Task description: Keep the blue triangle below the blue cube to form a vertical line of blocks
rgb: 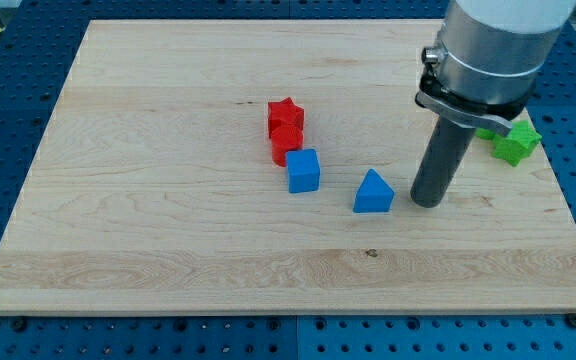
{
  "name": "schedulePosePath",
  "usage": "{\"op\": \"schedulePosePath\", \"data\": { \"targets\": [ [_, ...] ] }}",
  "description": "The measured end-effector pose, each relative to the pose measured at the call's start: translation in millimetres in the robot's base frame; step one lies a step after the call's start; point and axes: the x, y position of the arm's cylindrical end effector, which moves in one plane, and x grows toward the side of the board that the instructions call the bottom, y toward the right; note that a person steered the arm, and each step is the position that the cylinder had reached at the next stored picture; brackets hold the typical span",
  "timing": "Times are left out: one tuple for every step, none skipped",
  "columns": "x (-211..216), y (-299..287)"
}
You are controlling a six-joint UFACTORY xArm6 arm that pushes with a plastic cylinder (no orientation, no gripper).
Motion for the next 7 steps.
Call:
{"op": "schedulePosePath", "data": {
  "targets": [
    [0.0,0.5],
    [0.0,0.5],
    [2.9,1.7],
    [2.9,12.9],
    [2.9,13.5],
    [-3.0,-8.6],
    [-6.2,-17.7]
  ]
}}
